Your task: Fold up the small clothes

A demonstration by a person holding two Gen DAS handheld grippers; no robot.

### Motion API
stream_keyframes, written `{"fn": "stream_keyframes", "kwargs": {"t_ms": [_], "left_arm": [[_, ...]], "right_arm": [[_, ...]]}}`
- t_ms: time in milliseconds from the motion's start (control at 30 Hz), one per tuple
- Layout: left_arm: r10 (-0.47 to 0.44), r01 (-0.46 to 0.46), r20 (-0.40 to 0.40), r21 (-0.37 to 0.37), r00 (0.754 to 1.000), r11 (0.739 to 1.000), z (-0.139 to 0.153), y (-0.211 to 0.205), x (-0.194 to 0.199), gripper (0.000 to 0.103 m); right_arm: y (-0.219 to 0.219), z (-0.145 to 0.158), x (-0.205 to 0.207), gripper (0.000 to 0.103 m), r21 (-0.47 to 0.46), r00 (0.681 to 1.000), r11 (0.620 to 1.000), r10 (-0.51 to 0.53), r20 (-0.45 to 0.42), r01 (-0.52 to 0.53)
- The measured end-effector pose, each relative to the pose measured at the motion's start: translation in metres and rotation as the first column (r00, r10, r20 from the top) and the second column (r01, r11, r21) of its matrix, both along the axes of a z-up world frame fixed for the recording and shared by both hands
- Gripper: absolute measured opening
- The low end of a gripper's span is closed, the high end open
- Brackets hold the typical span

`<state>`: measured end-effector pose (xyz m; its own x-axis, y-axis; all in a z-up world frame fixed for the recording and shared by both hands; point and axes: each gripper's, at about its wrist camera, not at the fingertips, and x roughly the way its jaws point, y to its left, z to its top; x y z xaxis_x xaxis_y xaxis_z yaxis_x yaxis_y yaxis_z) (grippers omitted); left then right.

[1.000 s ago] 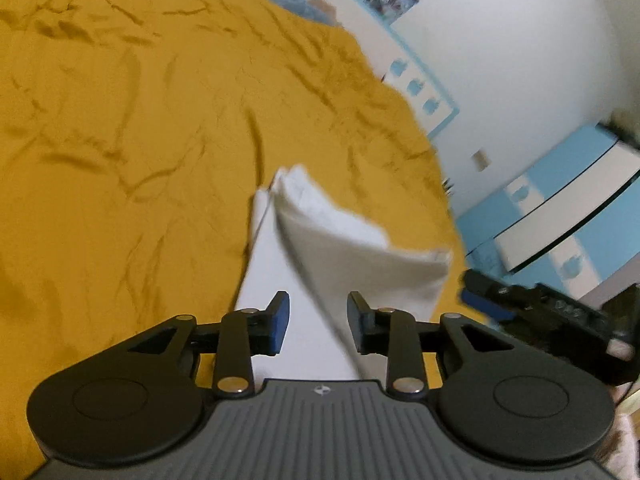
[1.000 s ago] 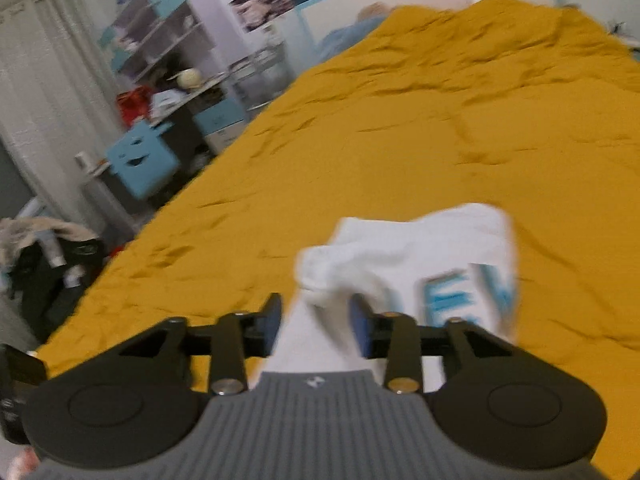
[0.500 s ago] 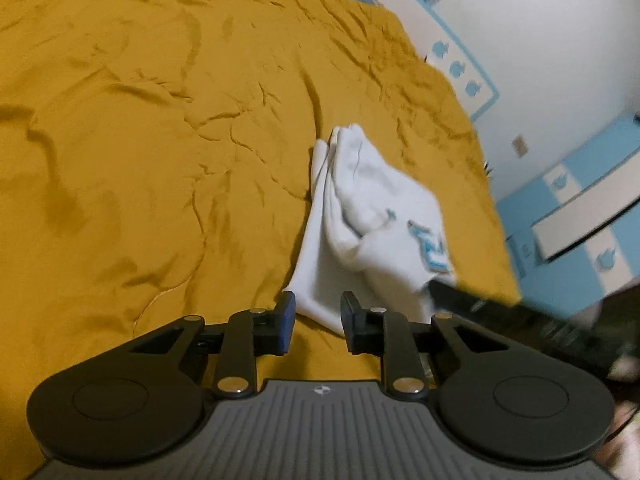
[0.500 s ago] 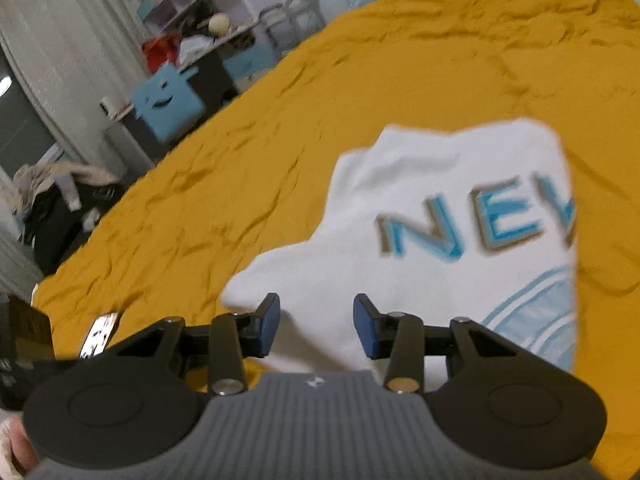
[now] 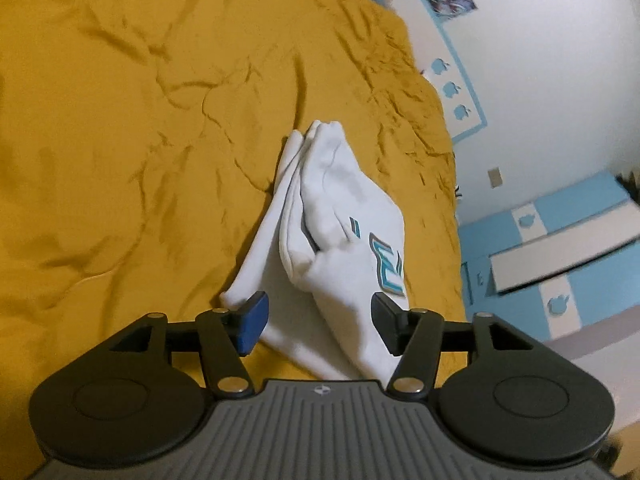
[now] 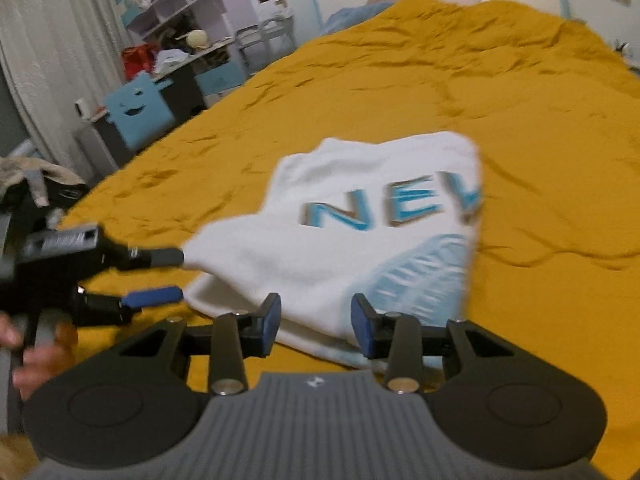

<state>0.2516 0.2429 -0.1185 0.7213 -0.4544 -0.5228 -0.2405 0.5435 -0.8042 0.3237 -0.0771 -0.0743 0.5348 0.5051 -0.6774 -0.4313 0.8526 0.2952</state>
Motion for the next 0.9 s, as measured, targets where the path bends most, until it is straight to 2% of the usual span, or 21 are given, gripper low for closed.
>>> {"fn": "stream_keyframes", "kwargs": {"t_ms": [100, 200, 267, 333, 400, 567, 633, 700, 733, 833, 900], "left_arm": [[0.048, -0.049, -0.027, -0.012, 0.998, 0.999, -0.005, 0.001, 0.011, 0.066], [0.046, -0.046, -0.015, 0.003, 0.999, 0.999, -0.003, -0.004, 0.018, 0.066], [0.034, -0.034, -0.023, 0.035, 0.999, 0.999, 0.0, -0.009, 0.023, 0.057], [0.016, -0.013, -0.026, 0.091, 1.0, 0.996, 0.004, -0.013, 0.027, 0.033], [0.0, 0.001, -0.008, 0.129, 1.0, 0.992, 0.013, -0.016, 0.028, 0.023], [-0.014, 0.0, 0.104, 0.13, 0.994, 0.991, 0.051, -0.024, 0.022, 0.018], [-0.015, -0.003, 0.124, 0.149, 0.992, 0.989, 0.06, -0.029, 0.021, 0.015], [-0.004, -0.02, 0.129, 0.182, 0.992, 0.983, 0.063, -0.027, 0.019, 0.013], [0.005, -0.028, 0.119, 0.192, 0.993, 0.981, 0.061, -0.024, 0.018, 0.013], [0.031, -0.039, 0.051, 0.17, 0.998, 0.985, 0.04, -0.011, 0.017, 0.012], [0.046, -0.047, 0.01, 0.198, 0.999, 0.979, 0.027, -0.007, 0.014, 0.012]], "right_arm": [[-0.017, -0.003, -0.012, 0.046, -0.101, 0.999, 0.995, -0.023, 0.028, 0.026], [-0.025, -0.013, -0.02, 0.046, -0.227, 0.998, 0.973, -0.032, 0.061, 0.045], [-0.029, -0.022, -0.02, 0.046, -0.243, 0.998, 0.969, -0.036, 0.056, 0.048], [-0.031, -0.028, -0.016, 0.046, -0.232, 0.998, 0.971, -0.051, 0.047, 0.06], [-0.027, -0.032, -0.01, 0.045, -0.229, 0.998, 0.971, -0.057, 0.04, 0.065], [-0.01, -0.039, 0.001, 0.045, -0.239, 0.995, 0.967, -0.079, 0.058, 0.091], [-0.004, -0.042, 0.006, 0.04, -0.26, 0.993, 0.96, -0.086, 0.085, 0.105], [-0.005, -0.042, 0.011, 0.023, -0.244, 0.991, 0.962, -0.106, 0.083, 0.124], [-0.008, -0.041, 0.013, 0.02, -0.235, 0.989, 0.961, -0.127, 0.076, 0.142], [-0.016, -0.039, 0.012, 0.015, -0.24, 0.991, 0.962, -0.121, 0.059, 0.131], [-0.019, -0.041, 0.008, 0.012, -0.249, 0.994, 0.962, -0.103, 0.038, 0.109]]}}
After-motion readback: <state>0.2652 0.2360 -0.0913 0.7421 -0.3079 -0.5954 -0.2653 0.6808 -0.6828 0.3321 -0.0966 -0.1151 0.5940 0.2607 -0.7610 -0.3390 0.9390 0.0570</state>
